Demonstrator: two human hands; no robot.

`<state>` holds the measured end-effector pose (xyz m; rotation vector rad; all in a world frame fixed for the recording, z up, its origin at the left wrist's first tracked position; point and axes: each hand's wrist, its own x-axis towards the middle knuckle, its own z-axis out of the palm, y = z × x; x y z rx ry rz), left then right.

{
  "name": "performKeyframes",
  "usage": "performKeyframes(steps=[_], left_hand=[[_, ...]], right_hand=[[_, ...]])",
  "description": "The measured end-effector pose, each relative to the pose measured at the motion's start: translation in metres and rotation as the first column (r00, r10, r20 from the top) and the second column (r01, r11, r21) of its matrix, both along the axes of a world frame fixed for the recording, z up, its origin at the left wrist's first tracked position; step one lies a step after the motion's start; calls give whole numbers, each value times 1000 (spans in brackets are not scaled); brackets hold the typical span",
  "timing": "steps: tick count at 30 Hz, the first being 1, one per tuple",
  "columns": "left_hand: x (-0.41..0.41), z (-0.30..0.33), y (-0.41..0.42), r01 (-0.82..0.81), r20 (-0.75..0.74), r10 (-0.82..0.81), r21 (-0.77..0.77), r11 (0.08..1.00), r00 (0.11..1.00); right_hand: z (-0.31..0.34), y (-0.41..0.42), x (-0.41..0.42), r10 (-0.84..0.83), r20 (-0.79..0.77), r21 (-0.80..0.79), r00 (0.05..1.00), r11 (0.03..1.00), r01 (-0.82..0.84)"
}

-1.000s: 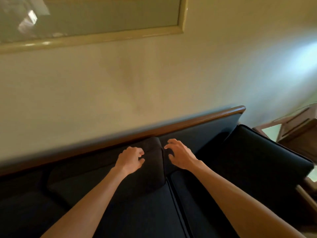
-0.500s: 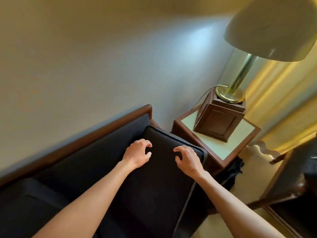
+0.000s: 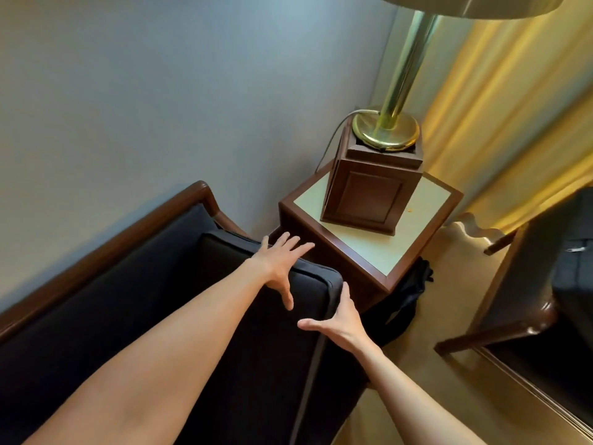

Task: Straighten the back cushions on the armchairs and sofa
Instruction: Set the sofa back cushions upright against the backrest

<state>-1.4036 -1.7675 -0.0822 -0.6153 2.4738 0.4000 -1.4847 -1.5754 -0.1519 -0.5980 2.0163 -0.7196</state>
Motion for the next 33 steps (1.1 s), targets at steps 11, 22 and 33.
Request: performKeyframes(steps=[11,22,33], left_hand=[[-10,-30,0,102,36,-104,58,993,994],[88,40,52,101,-81,-104,-31,994,991],[242,103,123,-256,-412,187,-119,959,892]], right_hand=[[-28,11,9,16,11,36,1000,999,-16],[11,57,84,118,-50,-334,992,934,-128],[76,74,164,271,-230,-398,935,850,-345]])
